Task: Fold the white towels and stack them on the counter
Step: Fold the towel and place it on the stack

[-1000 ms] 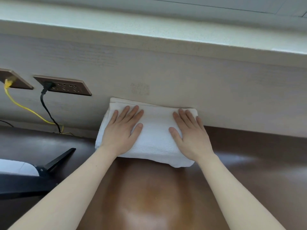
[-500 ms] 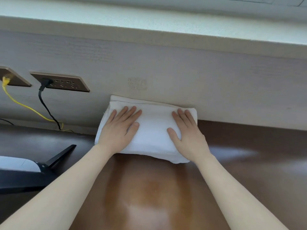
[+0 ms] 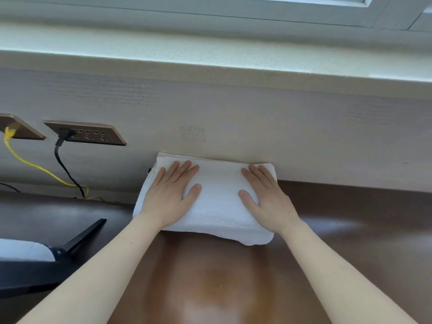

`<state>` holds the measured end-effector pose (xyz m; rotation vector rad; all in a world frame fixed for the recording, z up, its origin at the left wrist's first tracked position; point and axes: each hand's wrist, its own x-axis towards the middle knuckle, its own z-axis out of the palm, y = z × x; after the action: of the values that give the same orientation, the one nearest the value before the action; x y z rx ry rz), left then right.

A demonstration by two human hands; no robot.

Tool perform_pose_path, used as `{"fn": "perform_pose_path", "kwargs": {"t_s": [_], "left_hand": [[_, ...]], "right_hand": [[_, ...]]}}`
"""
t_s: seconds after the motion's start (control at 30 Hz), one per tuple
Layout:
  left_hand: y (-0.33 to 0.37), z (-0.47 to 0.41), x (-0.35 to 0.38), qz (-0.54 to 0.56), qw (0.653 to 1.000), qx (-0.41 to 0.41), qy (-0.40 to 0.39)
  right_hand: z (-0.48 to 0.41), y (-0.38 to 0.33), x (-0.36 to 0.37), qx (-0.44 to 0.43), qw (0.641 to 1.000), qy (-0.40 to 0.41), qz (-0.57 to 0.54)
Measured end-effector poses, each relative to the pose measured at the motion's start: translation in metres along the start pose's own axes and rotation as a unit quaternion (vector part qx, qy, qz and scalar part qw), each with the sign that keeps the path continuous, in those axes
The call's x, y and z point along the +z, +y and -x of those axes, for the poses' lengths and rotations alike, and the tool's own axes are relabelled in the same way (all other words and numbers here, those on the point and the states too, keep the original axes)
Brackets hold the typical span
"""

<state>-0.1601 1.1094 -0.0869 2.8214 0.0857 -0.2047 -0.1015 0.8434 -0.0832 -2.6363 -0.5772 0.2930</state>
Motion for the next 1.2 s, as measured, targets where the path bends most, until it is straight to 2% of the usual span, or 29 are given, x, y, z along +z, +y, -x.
{"fn": "perform_pose_path", "kwargs": {"t_s": [0.2,0.33,0.4,0.5,0.73,0.9,0.97,1.07,1.13,1.2], "left_hand": [[-0.005,-0.007,-0.009,-0.016,1.000,-0.018,-0.004],[0.003,-0.011,-0.010,-0.070,0.997,-0.033,-0.009],[0.018,-0.013,-0.009,-0.053,0.998,-0.036,-0.008],[0.044,-0.014,0.002,0.011,0.999,-0.013,-0.033],[0.008,-0.019,-0.002,-0.024,1.000,-0.003,-0.019],[-0.033,-0.005,-0.014,-0.001,0.998,-0.063,-0.003],[-0.027,-0.001,-0.020,0.001,0.996,-0.077,0.038],[0.007,0.007,-0.023,0.003,0.996,-0.017,0.086],[0.030,0.011,-0.014,0.030,0.998,0.010,0.053],[0.042,0.010,-0.002,0.025,1.000,0.011,0.015]], "right_hand": [[0.000,-0.009,-0.004,0.042,0.998,-0.038,-0.025],[-0.006,-0.023,-0.006,0.064,0.990,-0.034,0.117],[-0.008,-0.038,0.000,0.049,0.987,-0.011,0.150],[-0.008,-0.050,0.009,0.027,0.989,-0.006,0.143],[-0.013,-0.022,0.004,0.045,0.995,0.001,0.084],[-0.008,-0.011,-0.003,0.071,0.997,0.007,0.033],[-0.008,-0.015,-0.007,0.079,0.995,0.009,0.057],[-0.006,-0.033,-0.010,0.054,0.990,0.054,0.121],[-0.003,-0.045,-0.007,0.021,0.989,0.063,0.135],[-0.002,-0.047,-0.003,0.012,0.989,0.039,0.140]]}}
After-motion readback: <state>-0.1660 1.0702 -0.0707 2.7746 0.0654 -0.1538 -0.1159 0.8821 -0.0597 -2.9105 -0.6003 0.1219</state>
